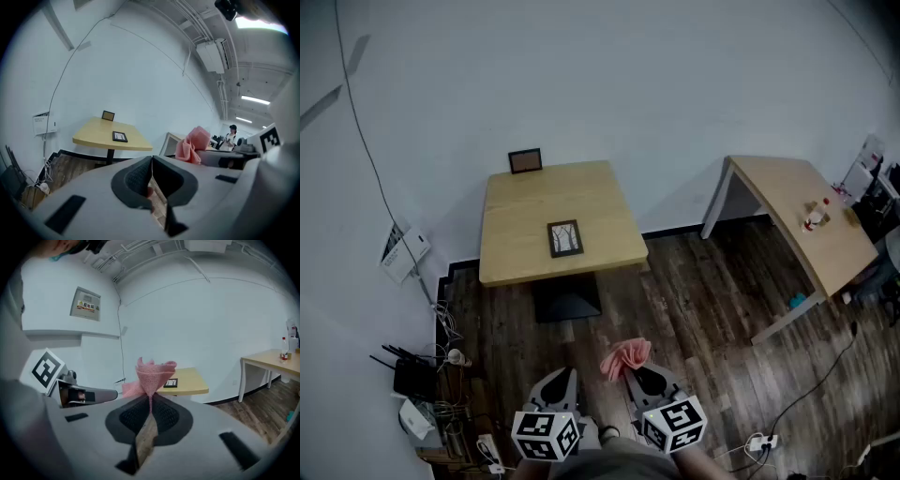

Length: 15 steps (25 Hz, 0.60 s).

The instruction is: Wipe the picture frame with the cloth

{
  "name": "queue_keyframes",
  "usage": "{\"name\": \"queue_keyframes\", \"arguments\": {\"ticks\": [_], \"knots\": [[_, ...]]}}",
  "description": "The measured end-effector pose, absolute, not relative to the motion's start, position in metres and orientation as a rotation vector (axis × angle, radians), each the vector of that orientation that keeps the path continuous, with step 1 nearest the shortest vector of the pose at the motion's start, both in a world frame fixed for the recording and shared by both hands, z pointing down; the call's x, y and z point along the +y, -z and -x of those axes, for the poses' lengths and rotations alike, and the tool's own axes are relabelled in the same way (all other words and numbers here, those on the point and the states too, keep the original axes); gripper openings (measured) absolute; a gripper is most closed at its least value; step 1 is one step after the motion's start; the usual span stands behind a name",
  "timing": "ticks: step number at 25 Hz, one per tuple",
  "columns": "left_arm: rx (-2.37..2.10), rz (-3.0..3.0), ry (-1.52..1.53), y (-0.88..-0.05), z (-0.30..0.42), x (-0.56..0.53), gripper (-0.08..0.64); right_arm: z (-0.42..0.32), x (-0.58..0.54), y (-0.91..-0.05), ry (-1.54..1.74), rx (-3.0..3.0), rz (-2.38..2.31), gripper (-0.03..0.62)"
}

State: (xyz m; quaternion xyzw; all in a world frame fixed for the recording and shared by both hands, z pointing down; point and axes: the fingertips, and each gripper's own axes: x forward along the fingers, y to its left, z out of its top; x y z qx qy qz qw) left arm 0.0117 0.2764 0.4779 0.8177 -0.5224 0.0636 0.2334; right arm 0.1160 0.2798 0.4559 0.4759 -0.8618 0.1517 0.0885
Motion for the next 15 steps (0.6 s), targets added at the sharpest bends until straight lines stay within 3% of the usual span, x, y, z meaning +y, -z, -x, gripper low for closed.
{"name": "queue_keyframes", "arguments": {"ticks": [15], "knots": [[-1.484,-2.208,-0.159,-0.474,-0.009,0.307,0.006,-0.112,0.308,-0.445,-0.400,-2.620,-1.347,0.014]]}}
